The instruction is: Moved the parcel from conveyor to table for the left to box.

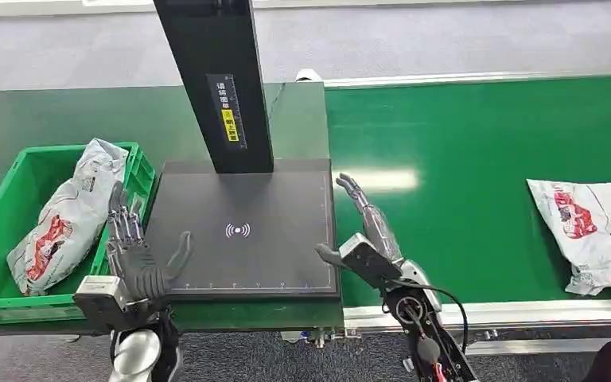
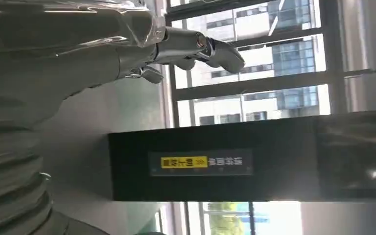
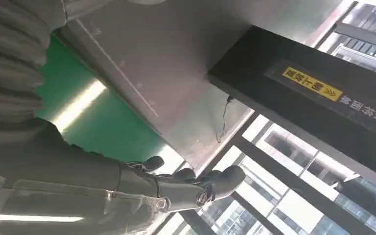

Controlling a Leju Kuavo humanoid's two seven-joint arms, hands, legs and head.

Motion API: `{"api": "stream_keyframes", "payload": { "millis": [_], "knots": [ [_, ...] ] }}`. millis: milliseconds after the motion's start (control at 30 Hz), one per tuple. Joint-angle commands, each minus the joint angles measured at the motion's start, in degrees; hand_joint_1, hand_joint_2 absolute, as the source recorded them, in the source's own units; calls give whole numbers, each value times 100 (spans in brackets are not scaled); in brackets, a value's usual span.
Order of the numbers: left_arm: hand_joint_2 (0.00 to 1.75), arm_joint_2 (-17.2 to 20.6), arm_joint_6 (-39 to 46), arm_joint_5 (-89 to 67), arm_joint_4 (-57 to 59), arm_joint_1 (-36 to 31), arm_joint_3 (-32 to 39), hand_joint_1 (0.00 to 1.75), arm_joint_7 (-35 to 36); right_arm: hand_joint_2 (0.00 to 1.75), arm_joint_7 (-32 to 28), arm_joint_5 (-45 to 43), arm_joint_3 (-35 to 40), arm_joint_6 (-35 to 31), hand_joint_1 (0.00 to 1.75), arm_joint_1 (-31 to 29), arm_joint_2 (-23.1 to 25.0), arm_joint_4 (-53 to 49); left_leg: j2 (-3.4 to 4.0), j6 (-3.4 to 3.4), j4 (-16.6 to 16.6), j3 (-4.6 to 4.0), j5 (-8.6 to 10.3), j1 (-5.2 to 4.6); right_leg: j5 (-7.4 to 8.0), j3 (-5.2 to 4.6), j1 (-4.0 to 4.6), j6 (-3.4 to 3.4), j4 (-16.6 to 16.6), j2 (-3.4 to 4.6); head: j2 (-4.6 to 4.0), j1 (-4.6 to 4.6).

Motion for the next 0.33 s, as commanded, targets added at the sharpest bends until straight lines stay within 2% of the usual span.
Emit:
{"api": "stream_keyframes", "payload": {
  "millis": [33,333],
  "knots": [
    [175,186,-200,-314,-230,67,120,0,333,175,221,-107,-18,84,0,107,111,-270,-3,9,-2,4,-3,1,-2,5,4,-14,-3,-5,0,0],
    [175,232,-208,-380,-309,143,54,0,352,175,236,-189,-111,64,0,198,123,-438,-4,13,-4,3,-1,1,1,5,6,-17,-7,-8,0,0]
  ]
}}
